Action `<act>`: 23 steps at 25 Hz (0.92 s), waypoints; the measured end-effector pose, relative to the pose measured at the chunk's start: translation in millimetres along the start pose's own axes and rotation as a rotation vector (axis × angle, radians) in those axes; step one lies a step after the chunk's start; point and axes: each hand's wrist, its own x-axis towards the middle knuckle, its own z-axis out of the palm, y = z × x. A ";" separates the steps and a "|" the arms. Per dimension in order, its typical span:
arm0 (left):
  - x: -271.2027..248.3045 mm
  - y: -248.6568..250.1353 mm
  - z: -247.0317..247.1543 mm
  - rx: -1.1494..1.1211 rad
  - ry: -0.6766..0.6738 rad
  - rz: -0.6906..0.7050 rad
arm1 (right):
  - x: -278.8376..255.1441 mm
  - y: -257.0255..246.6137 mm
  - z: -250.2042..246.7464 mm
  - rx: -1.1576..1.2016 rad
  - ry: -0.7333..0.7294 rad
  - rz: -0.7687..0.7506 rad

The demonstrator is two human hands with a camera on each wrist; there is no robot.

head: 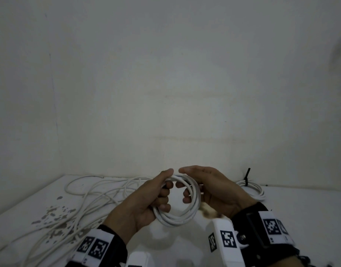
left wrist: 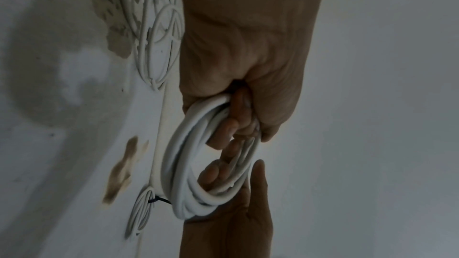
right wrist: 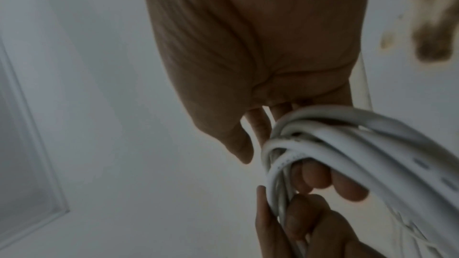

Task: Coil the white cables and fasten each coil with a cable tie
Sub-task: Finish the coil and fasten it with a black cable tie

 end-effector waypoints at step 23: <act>12.5 -48.6 55.1 0.114 0.078 -0.001 | -88.5 -28.4 -103.2 -1.176 0.111 0.305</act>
